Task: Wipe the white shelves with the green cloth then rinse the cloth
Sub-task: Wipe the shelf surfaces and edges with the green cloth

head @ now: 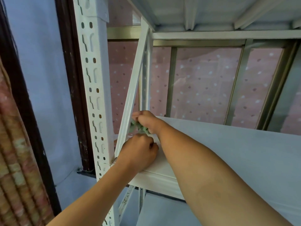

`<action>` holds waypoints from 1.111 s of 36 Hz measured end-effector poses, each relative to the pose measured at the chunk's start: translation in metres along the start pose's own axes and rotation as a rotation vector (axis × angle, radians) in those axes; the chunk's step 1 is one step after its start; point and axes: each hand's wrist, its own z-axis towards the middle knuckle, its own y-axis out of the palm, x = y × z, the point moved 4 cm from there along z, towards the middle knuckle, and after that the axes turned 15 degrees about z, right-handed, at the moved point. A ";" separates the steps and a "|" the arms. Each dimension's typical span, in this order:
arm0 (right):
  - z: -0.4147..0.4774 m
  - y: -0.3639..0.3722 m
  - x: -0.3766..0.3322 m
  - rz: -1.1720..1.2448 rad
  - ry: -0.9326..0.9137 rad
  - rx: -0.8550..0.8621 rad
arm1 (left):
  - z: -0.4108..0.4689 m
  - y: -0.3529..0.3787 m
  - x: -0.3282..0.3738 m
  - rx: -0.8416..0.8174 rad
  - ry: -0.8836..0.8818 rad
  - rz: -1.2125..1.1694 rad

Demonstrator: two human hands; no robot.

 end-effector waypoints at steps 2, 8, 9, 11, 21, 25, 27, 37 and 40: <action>0.004 -0.003 -0.001 0.172 0.010 0.077 | 0.000 -0.001 0.001 -0.002 0.002 0.007; 0.019 -0.004 0.007 0.108 -0.093 0.099 | 0.000 -0.002 0.002 0.003 0.010 0.010; 0.023 -0.008 0.007 0.104 -0.108 0.116 | 0.000 -0.002 0.002 0.007 0.013 0.013; 0.028 -0.018 0.005 0.067 -0.141 0.142 | 0.000 -0.003 0.003 0.014 0.019 0.021; 0.049 -0.063 0.018 -0.119 -0.150 0.221 | 0.001 0.000 0.003 0.014 0.036 0.017; 0.056 -0.077 0.018 -0.625 -0.166 0.383 | 0.002 -0.001 0.003 0.019 0.026 0.027; 0.055 -0.080 0.009 -0.827 -0.186 0.394 | 0.001 -0.001 0.004 0.018 0.024 0.027; 0.051 -0.081 0.004 -0.990 -0.174 0.286 | 0.000 0.000 0.002 0.002 0.046 0.033; 0.042 -0.085 0.005 -1.021 -0.175 0.311 | 0.000 0.000 0.001 0.007 0.043 0.051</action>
